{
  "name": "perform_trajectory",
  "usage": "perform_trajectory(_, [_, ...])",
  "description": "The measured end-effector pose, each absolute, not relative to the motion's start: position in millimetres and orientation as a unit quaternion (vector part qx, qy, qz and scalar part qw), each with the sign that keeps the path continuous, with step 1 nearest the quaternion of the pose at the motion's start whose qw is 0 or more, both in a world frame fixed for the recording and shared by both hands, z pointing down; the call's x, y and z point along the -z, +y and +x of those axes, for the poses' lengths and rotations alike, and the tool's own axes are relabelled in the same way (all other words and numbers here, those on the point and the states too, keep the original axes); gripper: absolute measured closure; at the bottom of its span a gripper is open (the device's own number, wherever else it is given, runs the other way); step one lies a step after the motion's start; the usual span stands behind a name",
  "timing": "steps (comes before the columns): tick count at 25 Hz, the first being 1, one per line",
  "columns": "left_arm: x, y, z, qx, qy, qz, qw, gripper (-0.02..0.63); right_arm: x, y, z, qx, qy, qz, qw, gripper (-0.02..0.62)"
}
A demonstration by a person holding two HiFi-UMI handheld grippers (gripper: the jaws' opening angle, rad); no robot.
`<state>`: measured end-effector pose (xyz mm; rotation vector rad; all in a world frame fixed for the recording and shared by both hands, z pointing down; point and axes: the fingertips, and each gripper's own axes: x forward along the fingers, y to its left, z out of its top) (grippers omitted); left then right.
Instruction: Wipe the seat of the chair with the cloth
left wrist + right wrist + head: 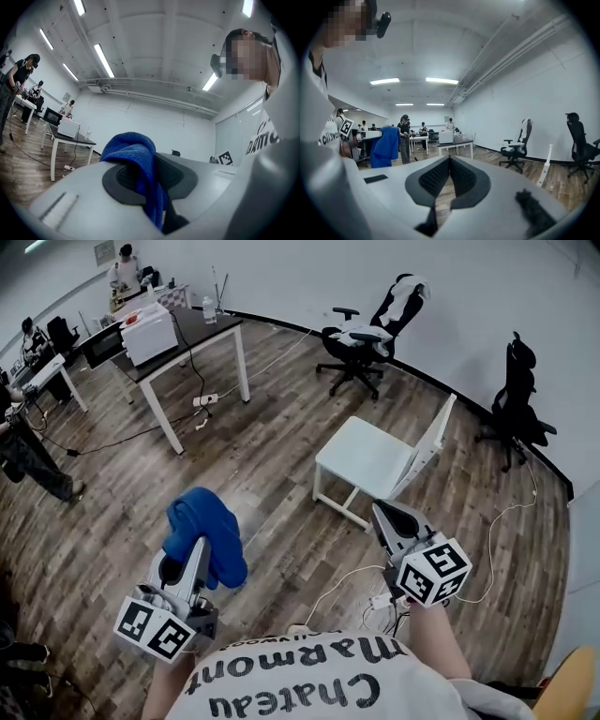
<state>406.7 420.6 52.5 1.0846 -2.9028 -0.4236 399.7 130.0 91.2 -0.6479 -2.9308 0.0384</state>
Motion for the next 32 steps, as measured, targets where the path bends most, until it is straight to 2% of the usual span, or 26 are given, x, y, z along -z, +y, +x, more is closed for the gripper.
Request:
perform_trajectory(8, [-54.9, 411.1, 330.3, 0.145, -0.925, 0.351, 0.019, 0.532, -108.4, 124.7, 340.9, -0.009, -0.974, -0.206, 0.099, 0.581])
perform_trajectory(15, [-67.4, 412.0, 253.1, 0.151, -0.916, 0.372, 0.016, 0.532, -115.5, 115.7, 275.6, -0.007, -0.984, -0.159, 0.077, 0.581])
perform_trajectory(32, [-33.3, 442.1, -49.7, 0.143, -0.872, 0.468, 0.009, 0.532, -64.1, 146.9, 13.0, -0.030, -0.998, -0.056, 0.026, 0.581])
